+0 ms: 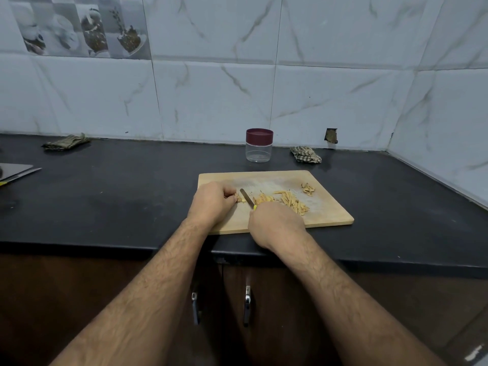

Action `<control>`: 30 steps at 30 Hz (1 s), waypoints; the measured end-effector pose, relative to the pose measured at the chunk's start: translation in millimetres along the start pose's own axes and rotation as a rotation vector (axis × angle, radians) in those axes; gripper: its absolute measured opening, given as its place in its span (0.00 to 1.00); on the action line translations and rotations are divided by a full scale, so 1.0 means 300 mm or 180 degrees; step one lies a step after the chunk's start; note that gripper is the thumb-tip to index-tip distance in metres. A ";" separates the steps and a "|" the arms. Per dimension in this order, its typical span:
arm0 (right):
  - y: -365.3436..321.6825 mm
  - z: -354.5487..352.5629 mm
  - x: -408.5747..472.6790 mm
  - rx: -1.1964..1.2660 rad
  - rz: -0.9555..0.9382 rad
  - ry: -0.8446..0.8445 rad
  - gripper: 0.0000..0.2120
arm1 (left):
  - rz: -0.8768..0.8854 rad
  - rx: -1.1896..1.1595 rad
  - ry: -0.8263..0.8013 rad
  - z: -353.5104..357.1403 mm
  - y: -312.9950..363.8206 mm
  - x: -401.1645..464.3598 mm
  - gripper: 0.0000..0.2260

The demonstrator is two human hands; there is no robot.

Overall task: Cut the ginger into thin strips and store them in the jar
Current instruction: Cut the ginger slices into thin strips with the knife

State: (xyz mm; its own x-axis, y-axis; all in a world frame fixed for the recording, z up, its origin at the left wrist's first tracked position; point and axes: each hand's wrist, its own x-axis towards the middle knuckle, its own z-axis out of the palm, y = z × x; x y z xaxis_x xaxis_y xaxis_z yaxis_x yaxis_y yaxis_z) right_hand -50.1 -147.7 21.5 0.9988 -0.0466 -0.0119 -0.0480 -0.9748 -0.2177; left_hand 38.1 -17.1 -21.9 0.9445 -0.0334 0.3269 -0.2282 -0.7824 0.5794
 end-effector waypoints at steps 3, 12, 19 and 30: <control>-0.017 -0.001 0.011 -0.0036 -0.0013 0.0015 0.14 | 0.0020 -0.0006 -0.0016 0.004 -0.004 0.007 0.08; -0.022 0.007 0.018 -0.0058 -0.0067 0.0066 0.14 | 0.0046 0.0020 -0.0040 0.010 -0.014 0.014 0.08; -0.020 0.009 0.034 -0.0048 -0.0110 -0.0019 0.13 | 0.0057 0.0025 -0.0036 0.015 -0.018 0.018 0.08; -0.057 -0.019 0.065 -0.0067 -0.0076 -0.0222 0.08 | 0.0194 0.0042 -0.0014 0.006 -0.019 0.016 0.07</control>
State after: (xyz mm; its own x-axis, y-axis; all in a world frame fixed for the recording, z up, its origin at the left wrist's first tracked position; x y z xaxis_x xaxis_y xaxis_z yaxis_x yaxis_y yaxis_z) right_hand -29.8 -133.3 30.6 0.9971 -0.0088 -0.0752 -0.0236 -0.9799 -0.1982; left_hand 44.5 -14.1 -25.0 0.9300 -0.0839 0.3579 -0.2821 -0.7870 0.5486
